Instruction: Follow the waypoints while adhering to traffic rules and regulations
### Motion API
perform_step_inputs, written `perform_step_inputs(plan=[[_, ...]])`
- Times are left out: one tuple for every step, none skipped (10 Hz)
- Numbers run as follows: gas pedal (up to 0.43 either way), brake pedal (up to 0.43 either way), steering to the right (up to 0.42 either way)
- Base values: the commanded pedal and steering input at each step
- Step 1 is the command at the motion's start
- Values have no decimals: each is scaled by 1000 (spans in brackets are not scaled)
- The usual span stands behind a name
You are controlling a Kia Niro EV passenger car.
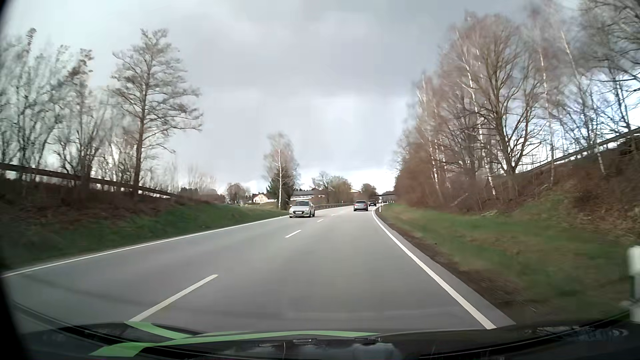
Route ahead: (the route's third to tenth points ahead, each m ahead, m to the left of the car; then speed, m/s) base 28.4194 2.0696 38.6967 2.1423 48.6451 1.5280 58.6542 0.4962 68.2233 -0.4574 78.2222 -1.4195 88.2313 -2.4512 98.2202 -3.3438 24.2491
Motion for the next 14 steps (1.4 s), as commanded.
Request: perform_step_inputs(plan=[[248,0,6],[260,0,8],[260,0,9],[260,0,9],[260,0,7],[260,0,7],[260,0,7],[260,0,7],[260,0,7],[260,0,7],[260,0,7],[260,0,7],[260,0,7],[260,0,7]])
